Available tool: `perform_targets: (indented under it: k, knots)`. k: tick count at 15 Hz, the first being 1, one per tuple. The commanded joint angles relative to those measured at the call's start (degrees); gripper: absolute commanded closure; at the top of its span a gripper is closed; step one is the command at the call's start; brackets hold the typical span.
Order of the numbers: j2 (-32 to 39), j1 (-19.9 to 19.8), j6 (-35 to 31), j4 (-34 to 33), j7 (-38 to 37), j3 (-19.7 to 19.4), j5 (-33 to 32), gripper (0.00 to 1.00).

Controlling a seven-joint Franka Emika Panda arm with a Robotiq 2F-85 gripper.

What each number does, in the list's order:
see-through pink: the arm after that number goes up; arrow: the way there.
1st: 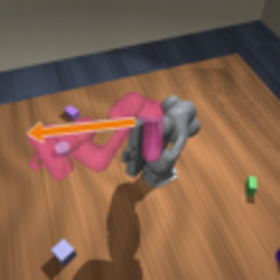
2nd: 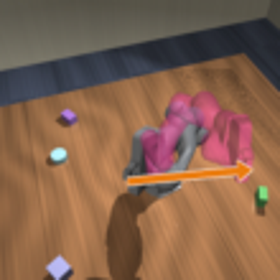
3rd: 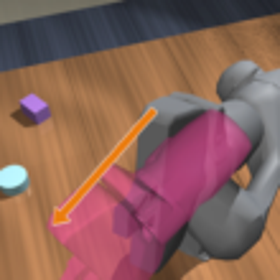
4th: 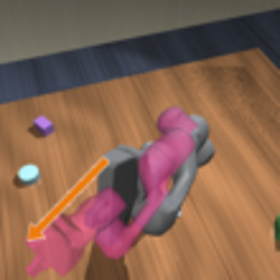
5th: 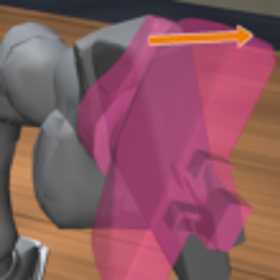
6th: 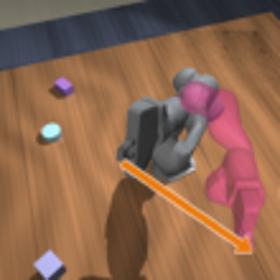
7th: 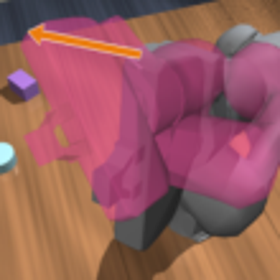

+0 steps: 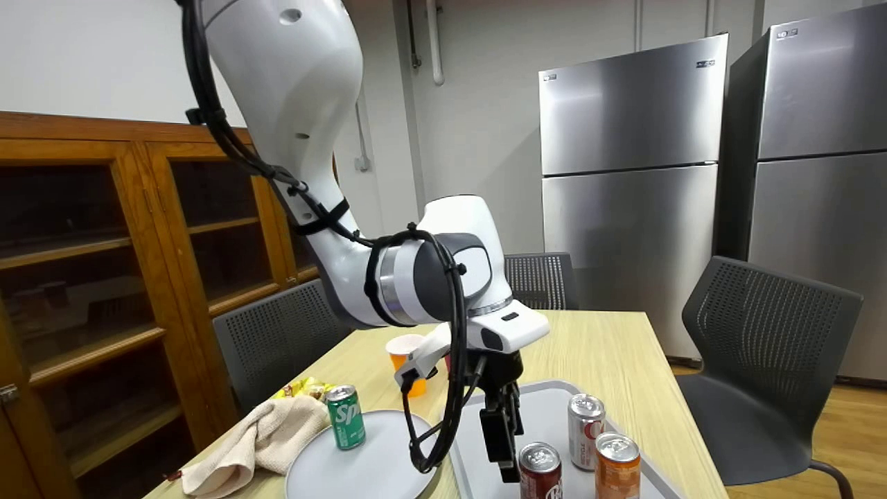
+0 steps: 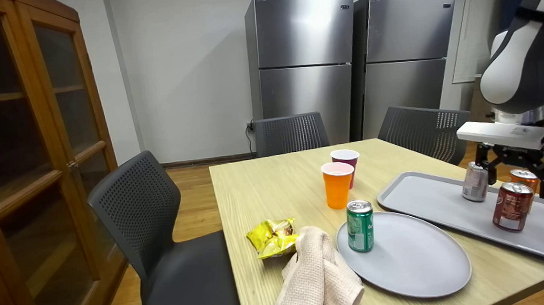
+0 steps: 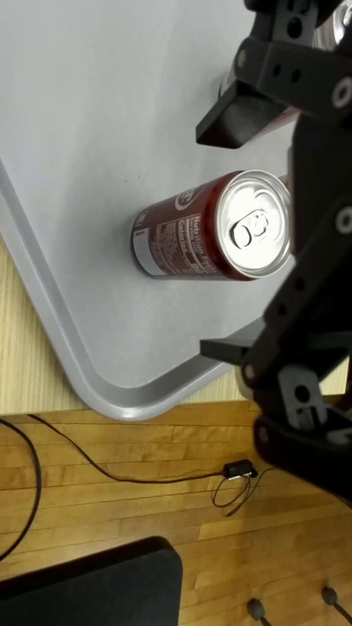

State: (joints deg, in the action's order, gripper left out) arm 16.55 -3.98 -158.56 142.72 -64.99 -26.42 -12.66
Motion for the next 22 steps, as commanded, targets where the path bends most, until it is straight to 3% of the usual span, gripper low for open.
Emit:
perform_targets:
  k: [1,13,14,16,19,22]
  knots:
    - [3.08,-1.75,-0.99,-2.93,1.74,1.64,4.07,0.00]
    - [9.04,-3.09,-0.44,-7.48,4.91,1.27,10.16,0.00]
    - [9.27,-3.21,-0.49,-7.63,5.24,1.23,10.50,0.25]
    - [9.71,-3.21,-0.39,-7.92,5.54,1.04,10.81,0.34]
    - [10.05,-3.06,-0.32,-8.13,5.66,0.94,11.03,0.59]
    - [9.24,-2.46,-0.23,-7.71,5.37,0.58,10.71,0.61]
